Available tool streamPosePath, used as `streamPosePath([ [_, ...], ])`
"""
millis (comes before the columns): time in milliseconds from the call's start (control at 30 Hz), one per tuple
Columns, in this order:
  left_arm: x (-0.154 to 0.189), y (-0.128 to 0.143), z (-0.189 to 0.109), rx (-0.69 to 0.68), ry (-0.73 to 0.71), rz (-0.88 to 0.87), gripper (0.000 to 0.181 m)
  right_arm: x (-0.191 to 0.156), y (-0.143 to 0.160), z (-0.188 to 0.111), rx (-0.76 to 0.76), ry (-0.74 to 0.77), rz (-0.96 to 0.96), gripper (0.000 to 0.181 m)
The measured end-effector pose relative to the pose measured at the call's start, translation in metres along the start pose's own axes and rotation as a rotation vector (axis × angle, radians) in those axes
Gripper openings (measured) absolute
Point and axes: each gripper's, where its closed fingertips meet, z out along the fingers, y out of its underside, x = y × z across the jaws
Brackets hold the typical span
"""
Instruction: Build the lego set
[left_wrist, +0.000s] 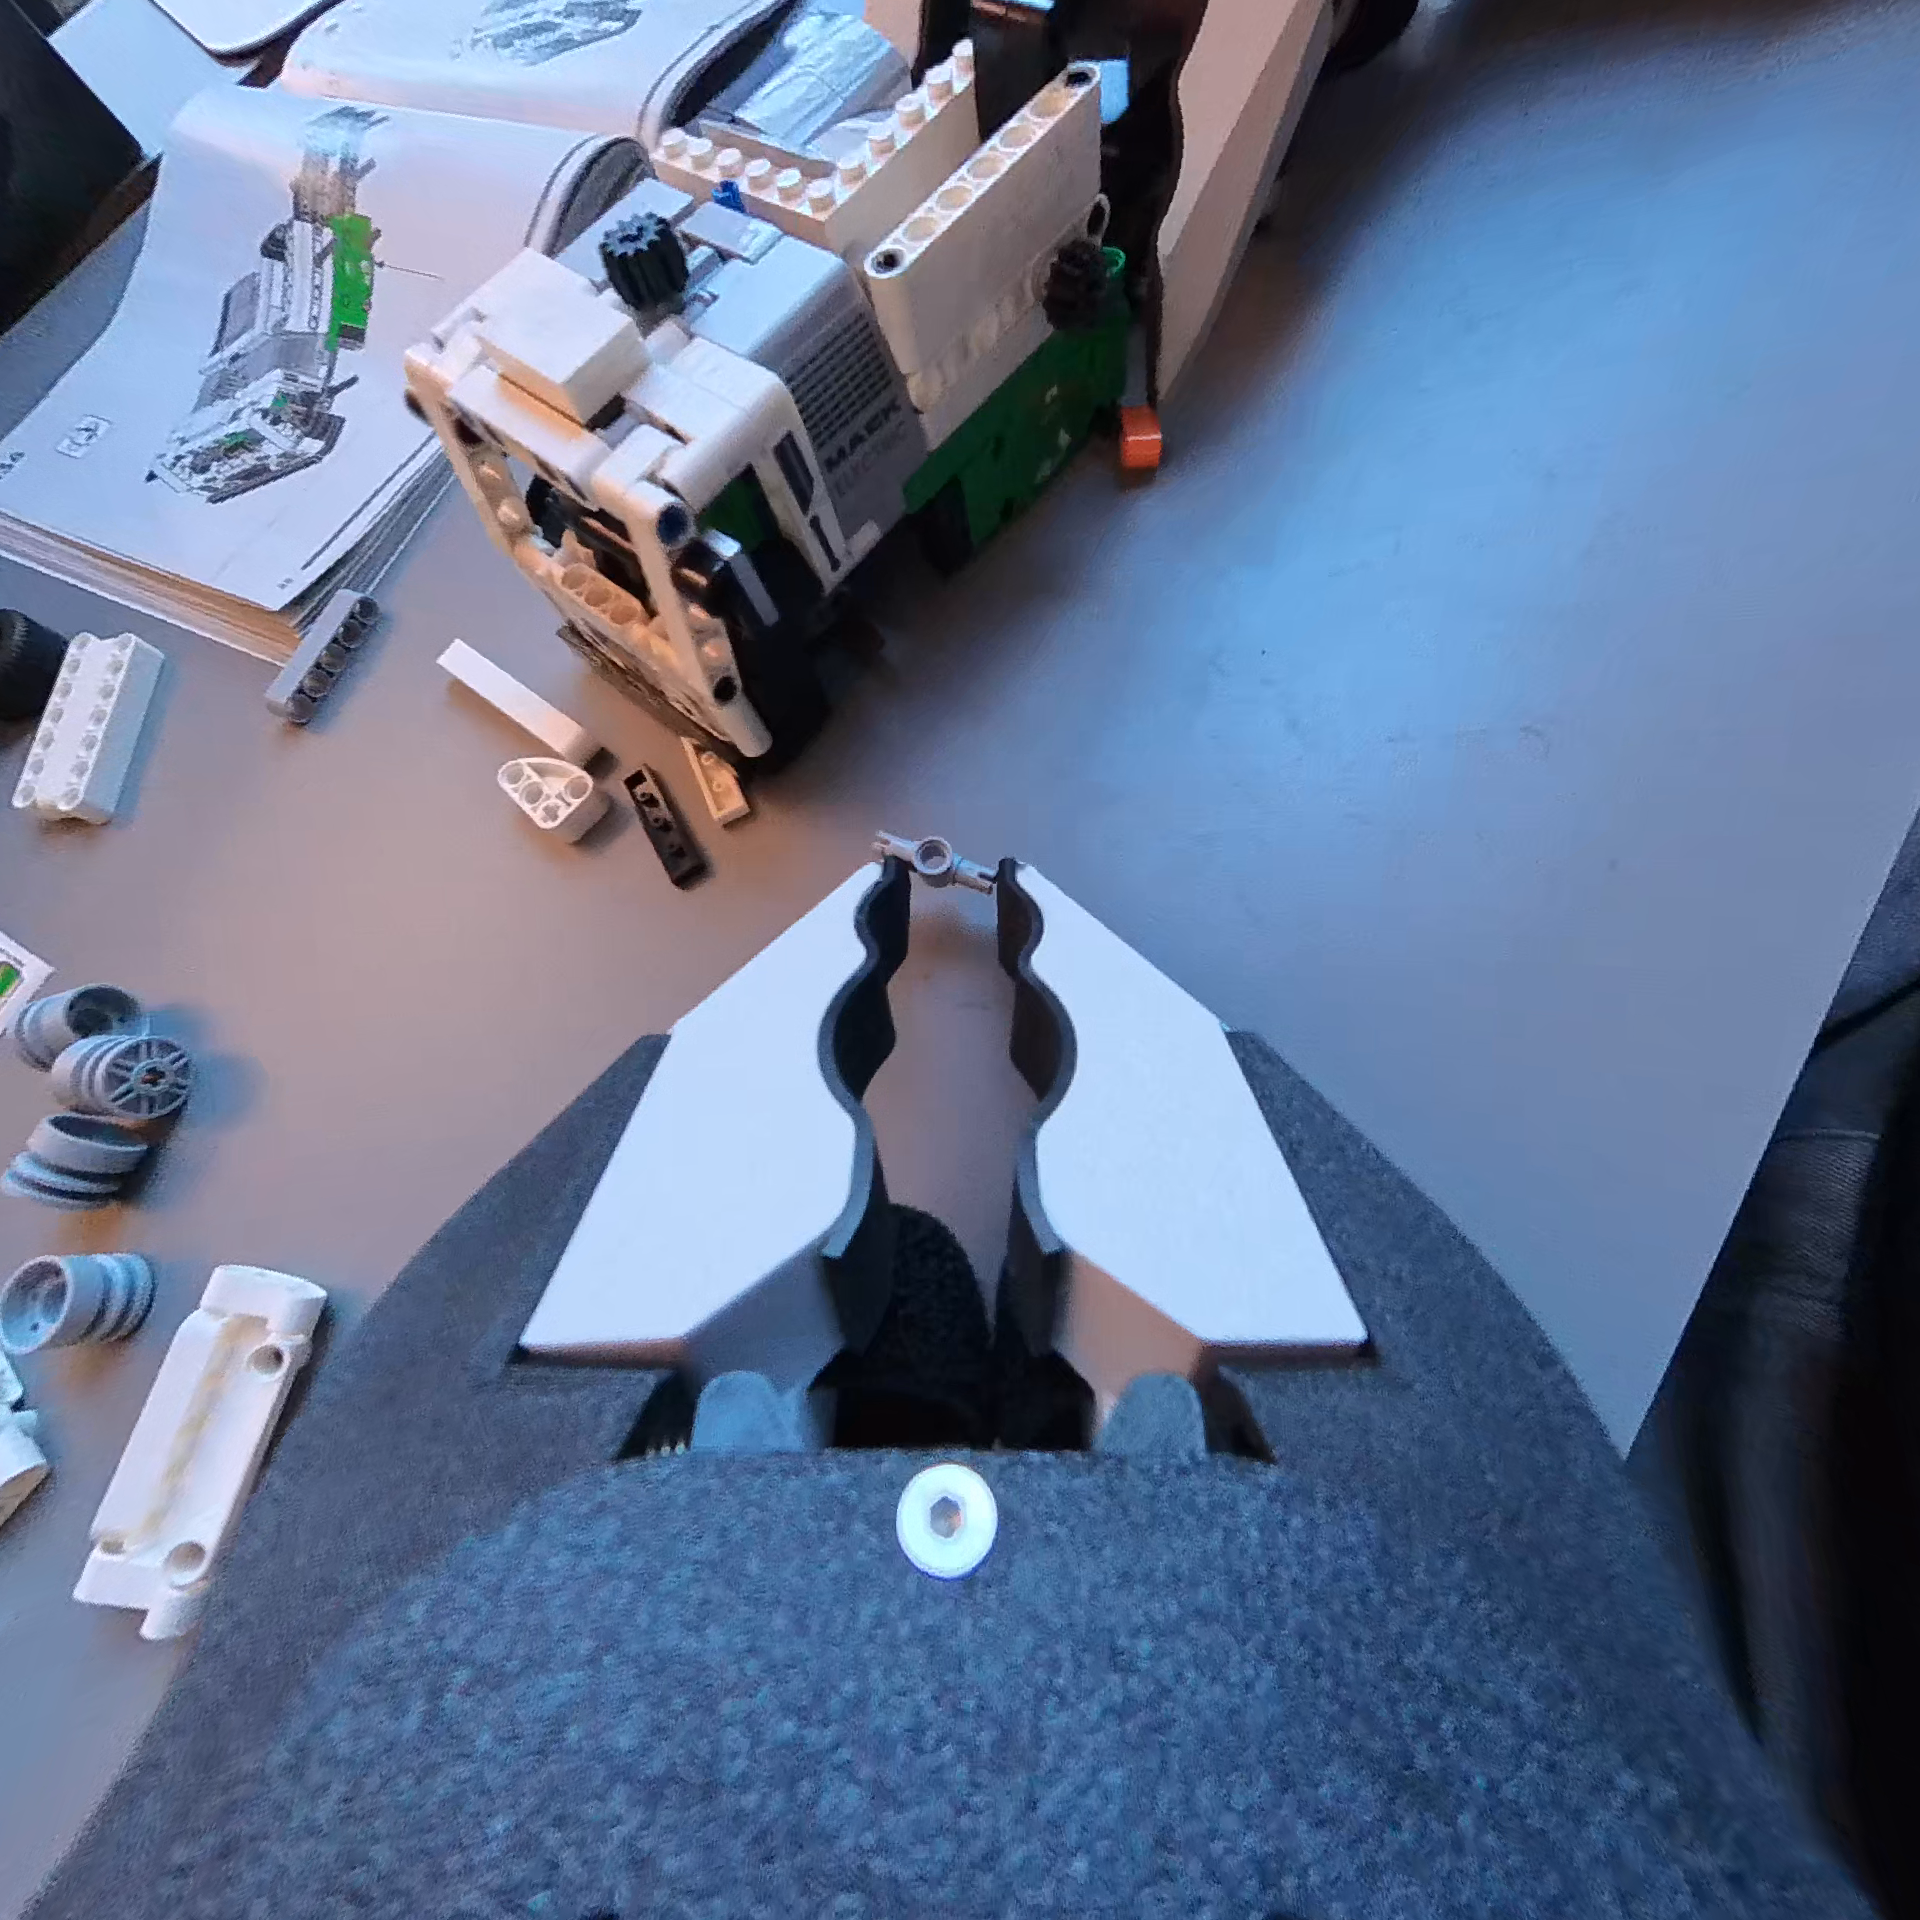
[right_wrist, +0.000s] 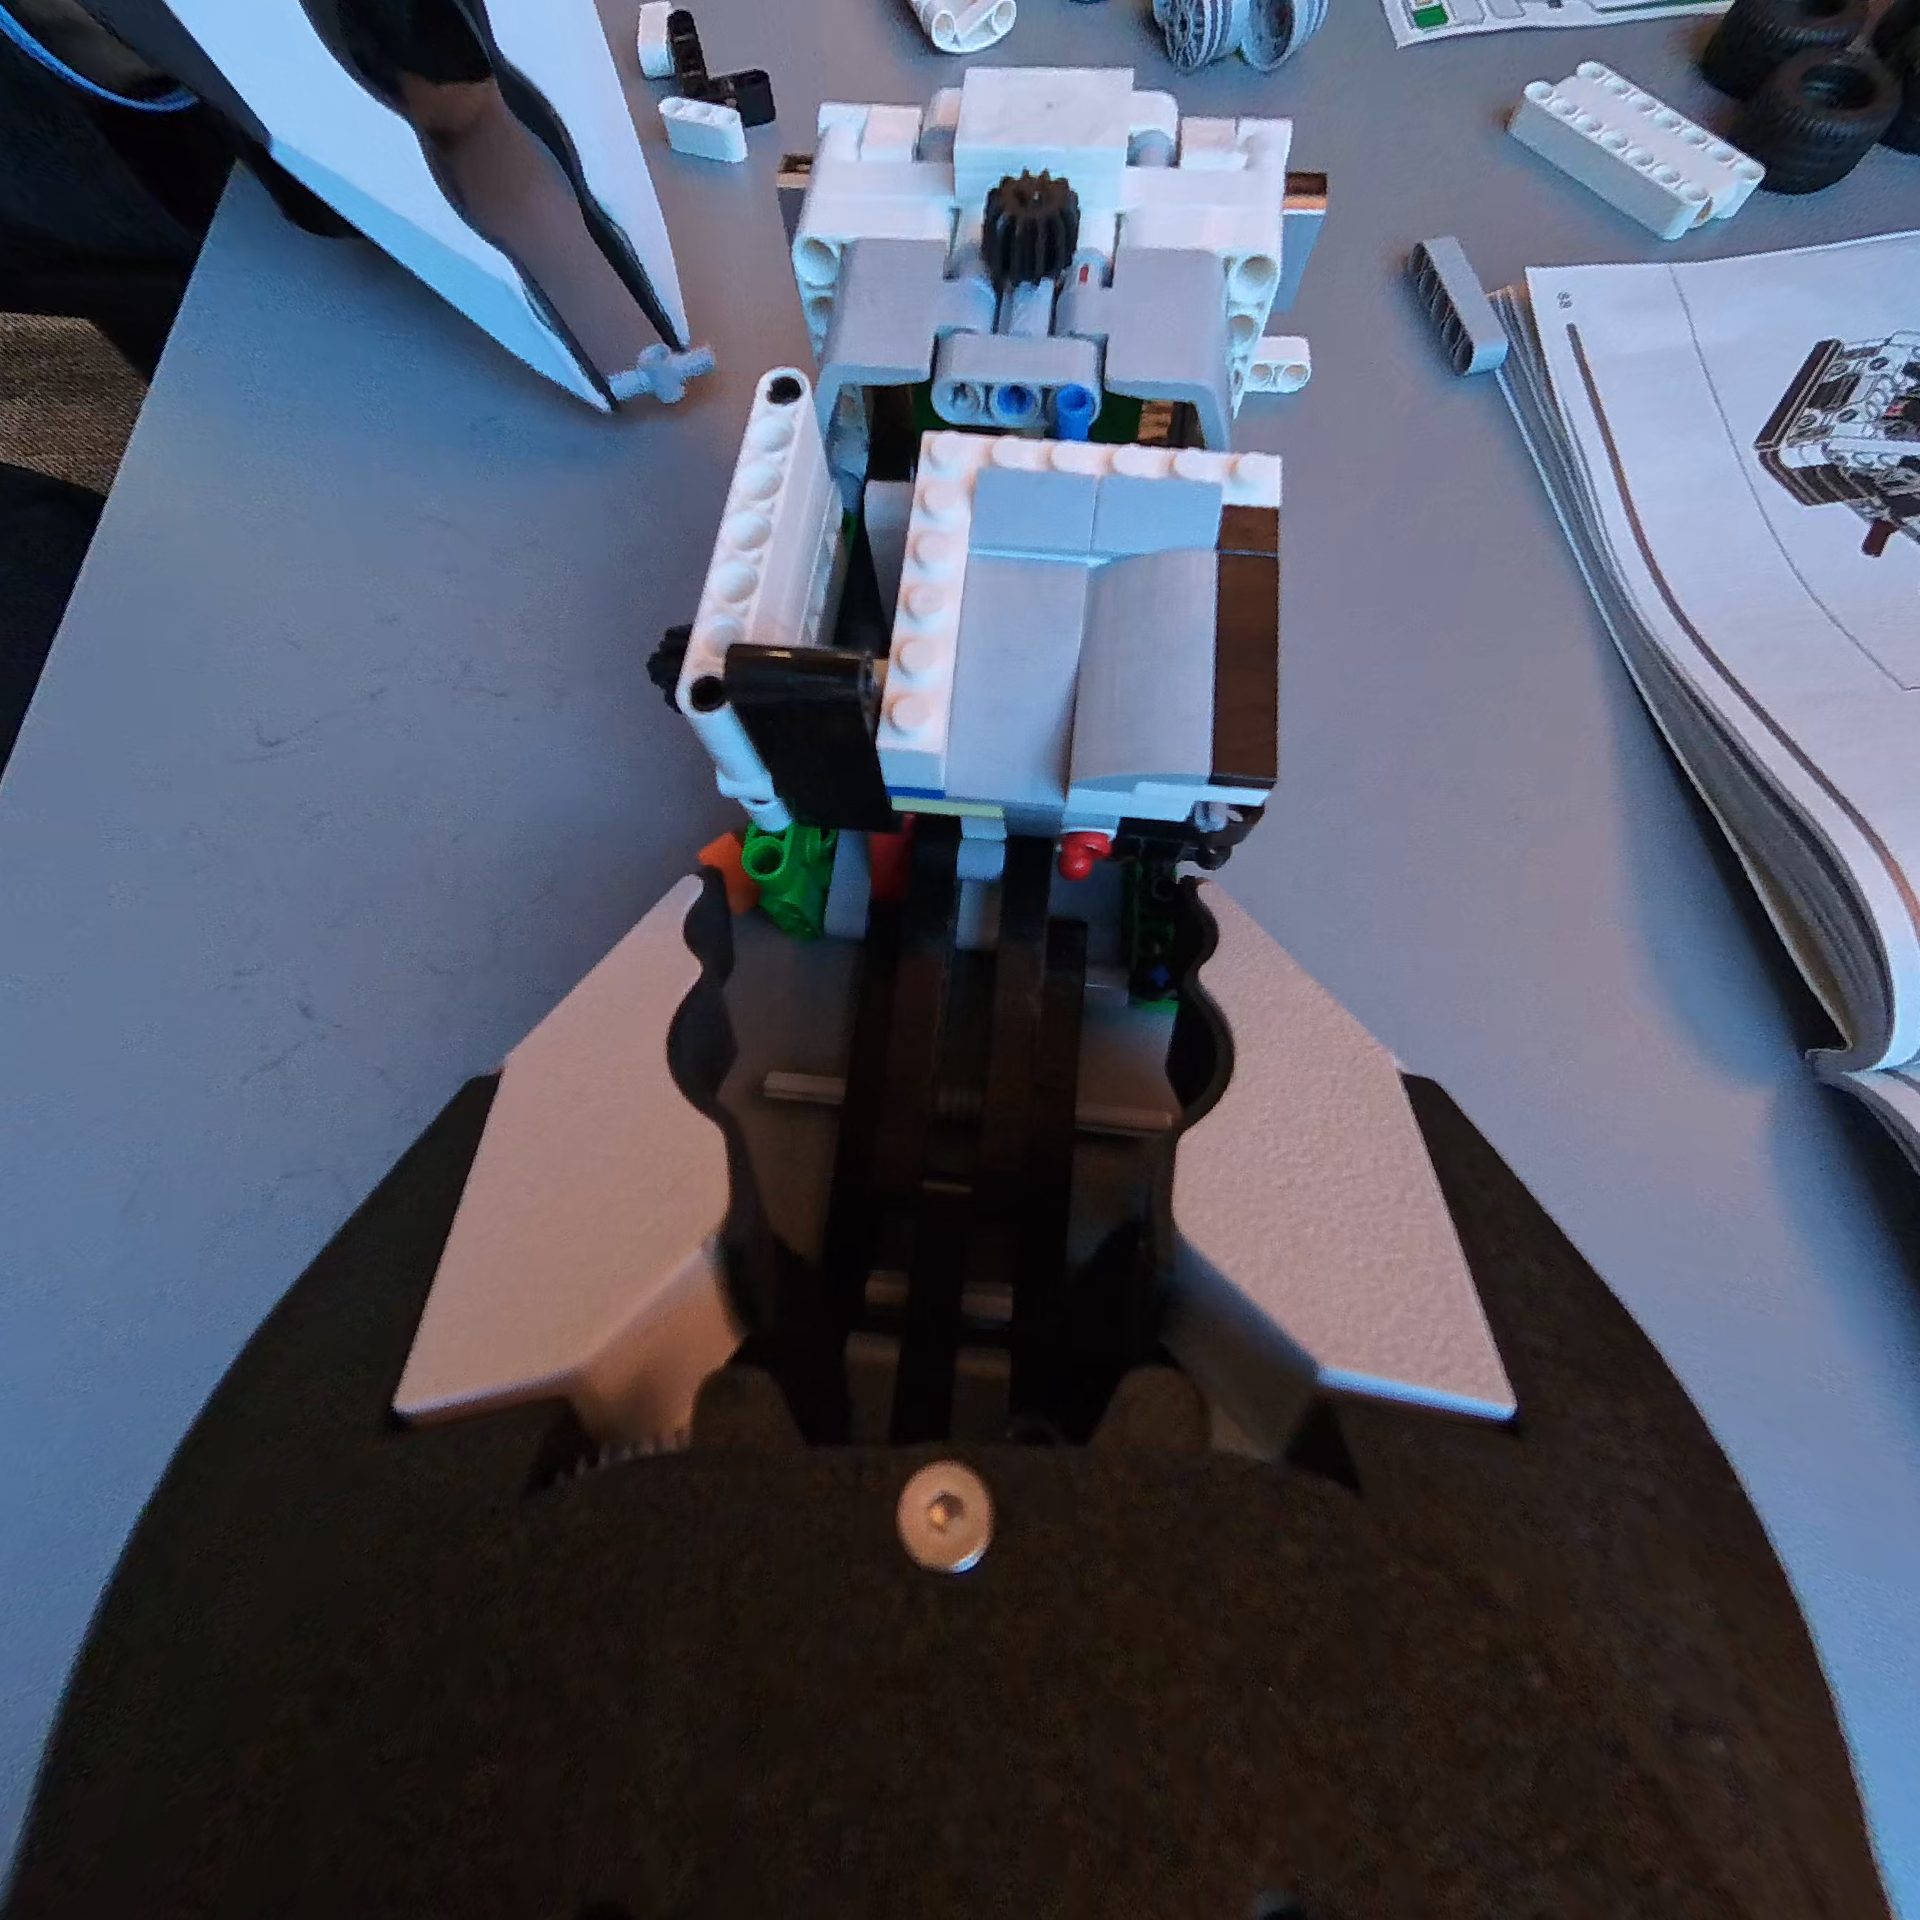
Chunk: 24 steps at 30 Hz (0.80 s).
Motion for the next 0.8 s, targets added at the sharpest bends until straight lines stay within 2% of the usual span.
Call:
streamPosePath([
  [267, 0.005, 0.004, 0.004, -0.035, 0.006, 0.047, 0.015, 0.0, 0.0, 0.0, -0.001, -0.001, 0.0, 0.084],
  [500, -0.015, 0.008, 0.008, -0.069, -0.059, -0.047, 0.015, 0.004, 0.002, -0.003, 0.0, 0.02, -0.007, 0.077],
  [733, -0.028, 0.003, 0.02, -0.079, -0.004, -0.123, 0.016, 0.009, 0.008, -0.011, 0.001, 0.02, 0.004, 0.077],
  [800, -0.035, 0.001, 0.021, -0.093, -0.035, -0.134, 0.022, 0.009, 0.01, -0.012, -0.009, 0.021, 0.001, 0.077],
])
